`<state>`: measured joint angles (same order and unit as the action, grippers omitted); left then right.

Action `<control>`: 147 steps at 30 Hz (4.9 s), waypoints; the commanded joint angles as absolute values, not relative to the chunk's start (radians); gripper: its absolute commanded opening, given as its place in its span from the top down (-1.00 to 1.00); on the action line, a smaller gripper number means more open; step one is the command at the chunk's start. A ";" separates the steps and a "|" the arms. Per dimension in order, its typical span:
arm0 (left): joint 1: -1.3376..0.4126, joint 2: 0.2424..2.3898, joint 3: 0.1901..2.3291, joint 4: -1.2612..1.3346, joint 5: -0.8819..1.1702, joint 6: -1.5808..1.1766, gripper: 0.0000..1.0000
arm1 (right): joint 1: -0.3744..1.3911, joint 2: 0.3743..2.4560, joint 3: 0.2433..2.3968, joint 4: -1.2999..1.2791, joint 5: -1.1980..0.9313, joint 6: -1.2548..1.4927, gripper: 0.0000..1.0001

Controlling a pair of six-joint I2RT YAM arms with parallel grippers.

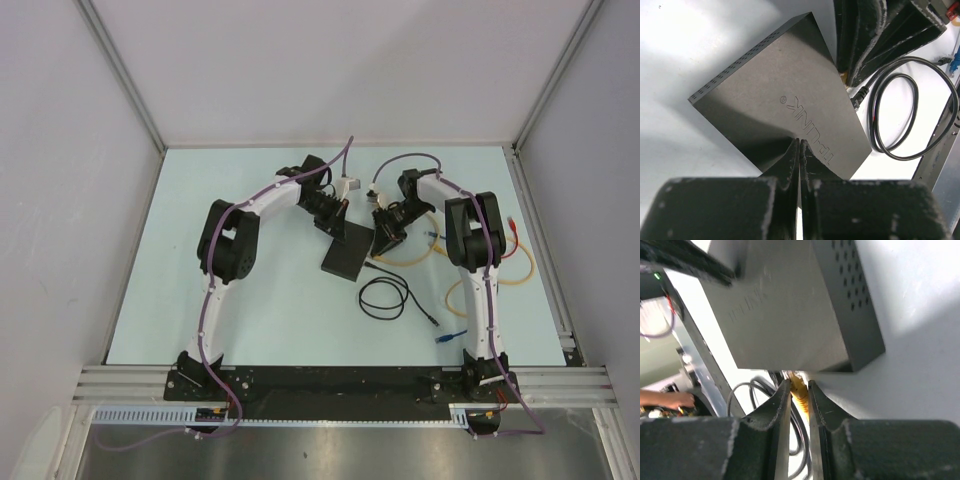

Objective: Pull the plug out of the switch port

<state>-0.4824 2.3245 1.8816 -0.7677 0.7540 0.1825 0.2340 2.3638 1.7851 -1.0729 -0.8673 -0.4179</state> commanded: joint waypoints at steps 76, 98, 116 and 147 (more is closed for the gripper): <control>-0.468 1.864 1.345 -0.715 0.718 0.658 0.97 | 0.356 2.476 2.208 -1.078 -0.630 -0.457 0.71; -0.425 2.091 1.588 -0.568 0.782 0.104 1.00 | 0.259 2.553 2.237 -1.384 -1.060 -0.747 -0.16; -0.433 2.174 1.606 -0.597 0.649 0.124 1.00 | 0.336 2.635 2.197 -1.399 -1.034 -0.778 0.00; -0.462 2.164 1.601 -0.600 0.604 0.160 1.00 | 0.370 2.668 2.155 -1.322 -0.908 -0.663 0.80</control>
<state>-0.4442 2.1529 1.5955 -0.5850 0.6769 0.1154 0.3252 2.6347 2.1918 -1.3705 -1.0870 -0.7216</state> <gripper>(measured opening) 0.005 0.269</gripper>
